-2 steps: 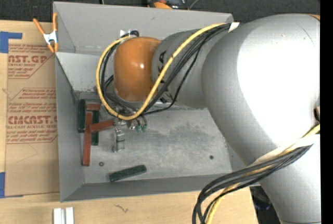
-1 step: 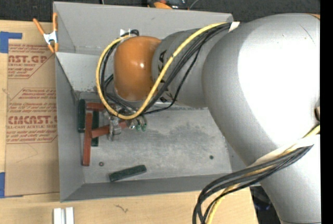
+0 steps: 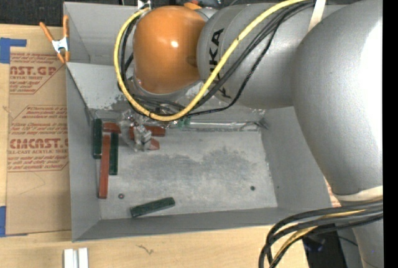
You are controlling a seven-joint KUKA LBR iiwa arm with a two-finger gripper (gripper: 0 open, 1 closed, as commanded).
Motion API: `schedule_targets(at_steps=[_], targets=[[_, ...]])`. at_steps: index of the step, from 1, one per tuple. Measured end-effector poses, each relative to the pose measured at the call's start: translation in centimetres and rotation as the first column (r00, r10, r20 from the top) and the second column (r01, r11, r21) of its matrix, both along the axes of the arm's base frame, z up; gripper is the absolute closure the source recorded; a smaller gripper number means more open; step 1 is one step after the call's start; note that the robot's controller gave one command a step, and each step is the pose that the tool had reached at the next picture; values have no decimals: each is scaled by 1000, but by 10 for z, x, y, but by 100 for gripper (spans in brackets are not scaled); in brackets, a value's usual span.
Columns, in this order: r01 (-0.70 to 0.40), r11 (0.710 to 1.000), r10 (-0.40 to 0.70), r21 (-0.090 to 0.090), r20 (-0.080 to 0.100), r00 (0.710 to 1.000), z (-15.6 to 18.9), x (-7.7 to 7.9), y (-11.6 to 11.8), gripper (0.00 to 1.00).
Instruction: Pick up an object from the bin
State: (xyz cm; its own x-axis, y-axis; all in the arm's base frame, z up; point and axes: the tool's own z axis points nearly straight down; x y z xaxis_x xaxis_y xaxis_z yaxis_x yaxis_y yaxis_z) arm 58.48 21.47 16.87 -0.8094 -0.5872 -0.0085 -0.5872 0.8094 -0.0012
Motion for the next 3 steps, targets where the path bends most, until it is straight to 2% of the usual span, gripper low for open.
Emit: schedule_targets(at_steps=[1, 2, 3], targets=[[-29, 1000, 29, -1, 4, 1000, 117, -13, -38, 100], [188, 982, -188, -3, -10, 982, 46, -47, -24, 100], [189, 982, -189, -1, -6, 982, 47, -45, -24, 0]])
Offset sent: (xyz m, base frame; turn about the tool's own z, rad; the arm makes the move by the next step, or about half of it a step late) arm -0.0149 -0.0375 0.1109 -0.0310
